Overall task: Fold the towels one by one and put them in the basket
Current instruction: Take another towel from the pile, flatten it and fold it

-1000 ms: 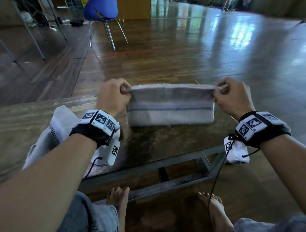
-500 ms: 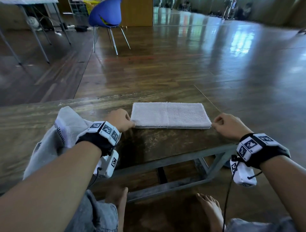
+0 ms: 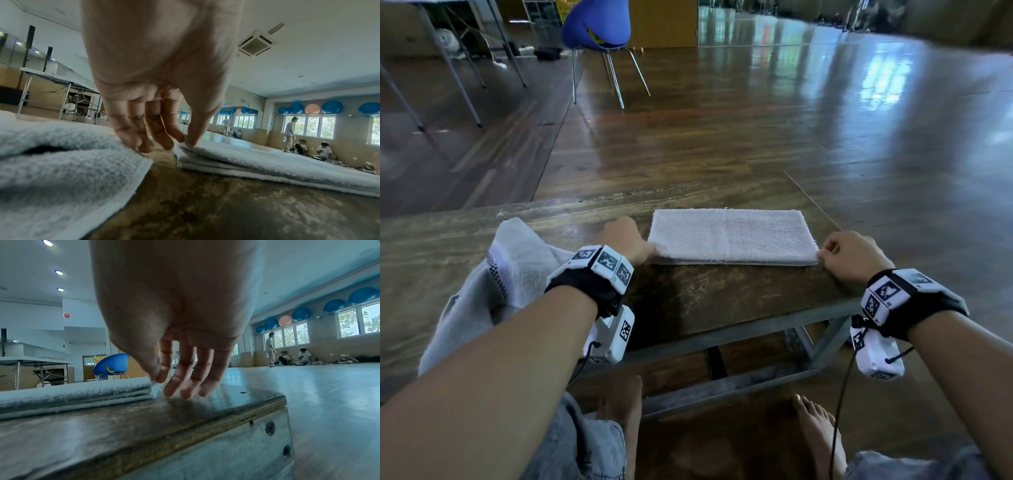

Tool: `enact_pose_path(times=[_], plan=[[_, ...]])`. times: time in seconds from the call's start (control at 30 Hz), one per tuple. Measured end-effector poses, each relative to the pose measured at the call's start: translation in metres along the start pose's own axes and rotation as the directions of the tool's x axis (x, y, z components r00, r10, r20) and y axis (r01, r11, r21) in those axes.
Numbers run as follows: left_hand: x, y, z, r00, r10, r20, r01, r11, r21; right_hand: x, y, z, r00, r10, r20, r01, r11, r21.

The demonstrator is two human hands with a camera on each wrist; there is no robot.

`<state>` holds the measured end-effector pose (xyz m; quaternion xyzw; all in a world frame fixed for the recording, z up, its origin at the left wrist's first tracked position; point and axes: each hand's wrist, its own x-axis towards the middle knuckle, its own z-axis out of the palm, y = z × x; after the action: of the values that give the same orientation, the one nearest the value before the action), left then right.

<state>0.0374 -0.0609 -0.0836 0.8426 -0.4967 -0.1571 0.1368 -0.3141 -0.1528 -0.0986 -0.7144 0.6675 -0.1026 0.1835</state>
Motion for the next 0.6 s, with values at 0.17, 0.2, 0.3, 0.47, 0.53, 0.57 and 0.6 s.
enact_pose_path(times=[0.17,0.2,0.3,0.47,0.53,0.57,0.6], plan=[[-0.002,-0.002,-0.001,0.999,0.007,-0.051,-0.009,0.999,-0.037,-0.002,-0.014,-0.004,0.995,0.054,-0.078,-0.057,0.998,-0.029],[-0.003,-0.002,0.000,0.998,0.027,-0.062,-0.029,0.999,-0.028,-0.003,-0.015,-0.002,0.995,0.044,-0.085,-0.049,0.997,-0.056],[-0.006,0.002,0.006,0.978,0.165,-0.128,-0.173,0.983,-0.060,-0.004,-0.018,0.005,0.987,-0.157,-0.034,0.152,0.982,-0.114],[-0.009,0.008,0.020,0.928,0.369,0.056,-0.367,0.929,-0.034,-0.009,-0.034,0.017,0.922,-0.320,0.217,0.361,0.913,-0.189],[-0.010,0.010,0.022,0.927,0.354,0.123,-0.363,0.930,0.060,-0.012,-0.043,0.014,0.936,-0.290,0.200,0.334,0.910,-0.245],[-0.011,0.013,0.021,0.932,0.334,0.137,-0.348,0.933,0.092,-0.013,-0.047,0.011,0.940,-0.285,0.185,0.329,0.902,-0.281],[-0.012,0.015,0.019,0.935,0.321,0.153,-0.339,0.934,0.113,-0.015,-0.050,0.009,0.943,-0.287,0.169,0.327,0.894,-0.305]])
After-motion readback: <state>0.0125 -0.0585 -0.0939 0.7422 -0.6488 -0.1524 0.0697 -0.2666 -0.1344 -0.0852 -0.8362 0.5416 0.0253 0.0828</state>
